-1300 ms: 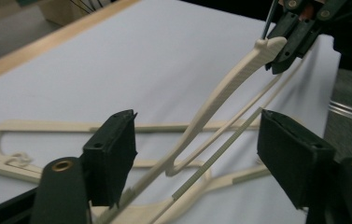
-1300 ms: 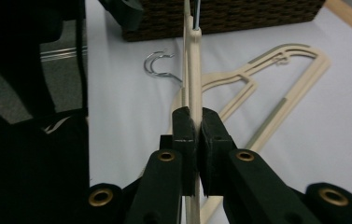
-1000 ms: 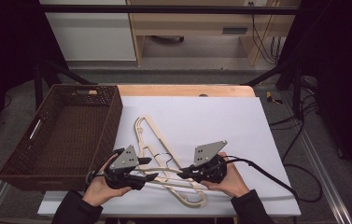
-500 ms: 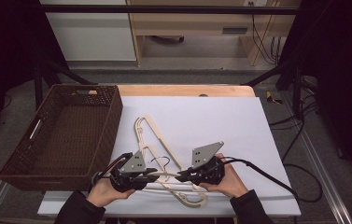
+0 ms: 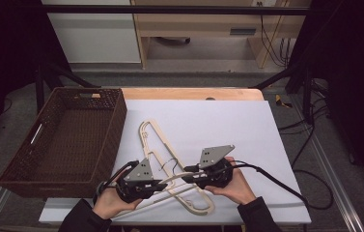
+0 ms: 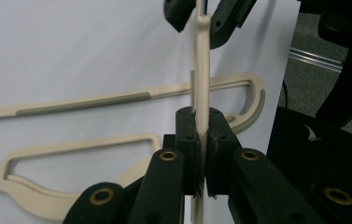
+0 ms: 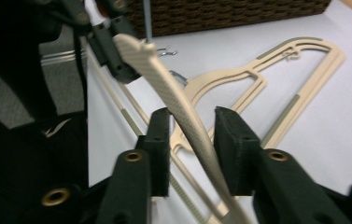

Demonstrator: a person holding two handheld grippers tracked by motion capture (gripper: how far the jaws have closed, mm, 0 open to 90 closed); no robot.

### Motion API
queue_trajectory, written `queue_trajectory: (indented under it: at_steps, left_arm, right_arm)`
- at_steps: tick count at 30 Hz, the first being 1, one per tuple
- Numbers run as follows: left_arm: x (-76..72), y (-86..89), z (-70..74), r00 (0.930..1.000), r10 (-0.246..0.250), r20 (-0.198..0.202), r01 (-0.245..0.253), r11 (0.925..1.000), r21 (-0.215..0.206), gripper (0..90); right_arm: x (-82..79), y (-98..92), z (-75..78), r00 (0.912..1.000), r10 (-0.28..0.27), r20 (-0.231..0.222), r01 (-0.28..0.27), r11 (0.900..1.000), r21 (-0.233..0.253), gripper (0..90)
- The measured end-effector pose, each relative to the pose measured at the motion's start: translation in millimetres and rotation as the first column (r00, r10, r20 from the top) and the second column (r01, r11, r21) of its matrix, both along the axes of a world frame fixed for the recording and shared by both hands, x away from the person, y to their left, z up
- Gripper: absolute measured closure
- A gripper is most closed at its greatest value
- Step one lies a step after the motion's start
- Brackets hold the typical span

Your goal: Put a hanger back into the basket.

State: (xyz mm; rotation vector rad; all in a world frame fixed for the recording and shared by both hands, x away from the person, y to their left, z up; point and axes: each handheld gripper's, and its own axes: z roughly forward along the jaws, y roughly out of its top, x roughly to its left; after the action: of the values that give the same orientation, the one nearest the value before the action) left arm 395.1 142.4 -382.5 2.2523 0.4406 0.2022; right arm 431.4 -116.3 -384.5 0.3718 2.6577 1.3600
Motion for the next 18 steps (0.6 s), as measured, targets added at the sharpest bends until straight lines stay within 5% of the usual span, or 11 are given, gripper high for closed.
queue_trajectory:
  at_steps: [1, 3, 10, 12, 13, 14, 15, 16, 18]
  left_arm:
    - [0.0, 1.0, 1.7, 0.9999, -0.003, 0.014, 0.003, 0.9999, 0.016, 85.9]
    - [-1.4, 1.4, 2.7, 0.9996, 0.029, 0.005, -0.029, 0.9993, -0.024, 86.0]
    - [1.9, 11.1, 8.8, 0.9939, 0.11, 0.002, -0.109, 0.9918, -0.065, 86.0]
    - [2.9, 14.5, 11.4, 0.9905, 0.138, 0.002, -0.137, 0.9877, -0.075, 86.0]
    - [3.4, 16.3, 12.7, 0.9887, 0.15, 0.002, -0.149, 0.9856, -0.08, 86.0]
    - [3.7, 18.0, 14.0, 0.9871, 0.16, 0.003, -0.159, 0.9835, -0.086, 86.0]
    - [4.3, 20.0, 15.6, 0.9858, 0.168, 0.004, -0.167, 0.9819, -0.089, 86.0]
    - [4.6, 21.7, 17.1, 0.9846, 0.175, 0.002, -0.174, 0.9803, -0.094, 86.0]
    - [4.5, 24.9, 20.6, 0.9821, 0.188, 0.001, -0.187, 0.9768, -0.104, 86.0]
  right_arm:
    - [0.2, -0.7, 0.3, 0.9999, -0.012, 0.003, 0.012, 1.0, 0.008, 60.9]
    - [0.7, -3.1, 1.6, 0.9994, -0.034, 0.012, 0.033, 0.999, 0.033, 54.0]
    - [1.7, -21.6, 8.5, 0.9868, -0.154, 0.05, 0.147, 0.982, 0.119, 35.7]
    - [1.6, -29.5, 9.6, 0.9787, -0.197, 0.057, 0.188, 0.973, 0.134, 31.1]
    - [1.4, -38.3, 10.3, 0.9687, -0.242, 0.055, 0.231, 0.96, 0.155, 26.8]
    - [1.4, -38.3, 10.3, 0.9687, -0.242, 0.055, 0.231, 0.96, 0.155, 26.8]
    - [1.4, -47.8, 10.2, 0.9563, -0.288, 0.048, 0.276, 0.945, 0.175, 23.2]
    - [1.4, -47.8, 10.2, 0.9563, -0.288, 0.048, 0.276, 0.945, 0.175, 23.2]
    - [1.3, -57.4, 8.7, 0.9404, -0.338, 0.039, 0.324, 0.926, 0.196, 20.3]
